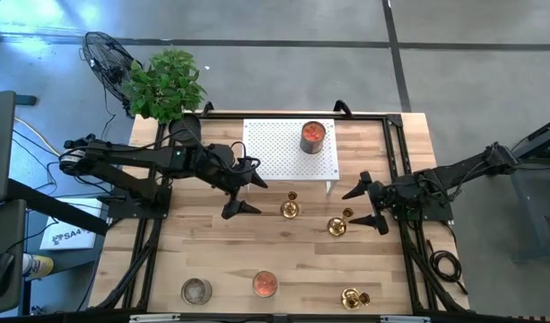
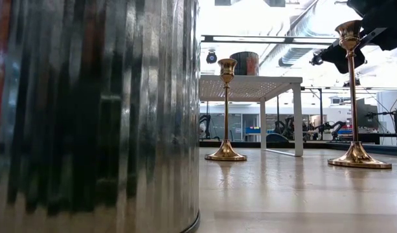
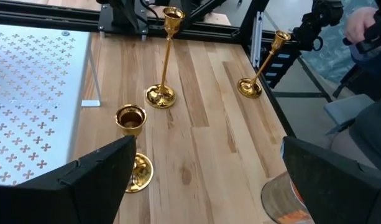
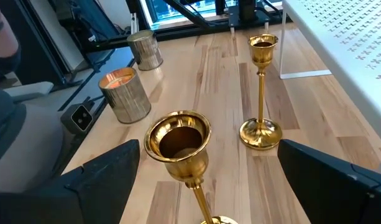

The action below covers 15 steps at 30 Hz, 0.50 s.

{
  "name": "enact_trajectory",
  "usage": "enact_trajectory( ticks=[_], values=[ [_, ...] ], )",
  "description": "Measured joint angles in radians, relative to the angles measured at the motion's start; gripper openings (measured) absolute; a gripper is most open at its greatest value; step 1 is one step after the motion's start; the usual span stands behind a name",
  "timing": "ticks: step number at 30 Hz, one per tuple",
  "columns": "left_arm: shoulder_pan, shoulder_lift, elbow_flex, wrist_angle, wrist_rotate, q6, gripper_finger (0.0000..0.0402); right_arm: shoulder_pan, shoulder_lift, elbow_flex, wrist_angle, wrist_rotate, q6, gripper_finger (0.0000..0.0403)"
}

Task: Pick & Place candle stick holders
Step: Put the middle right gold holder on the shelf

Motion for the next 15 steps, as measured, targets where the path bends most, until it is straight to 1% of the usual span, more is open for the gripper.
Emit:
enact_trajectory(
  ticks=[8,15],
  values=[
    [0.000,0.000,0.000,0.000,0.000,0.000,0.0395,-0.003,0.068,0.000,0.008,0.003,-0.006,0.0376],
    [0.000,0.000,0.000,0.000,0.000,0.000,0.0395,-0.003,0.111,0.000,0.080,-0.002,-0.049,0.0376]
  ],
)
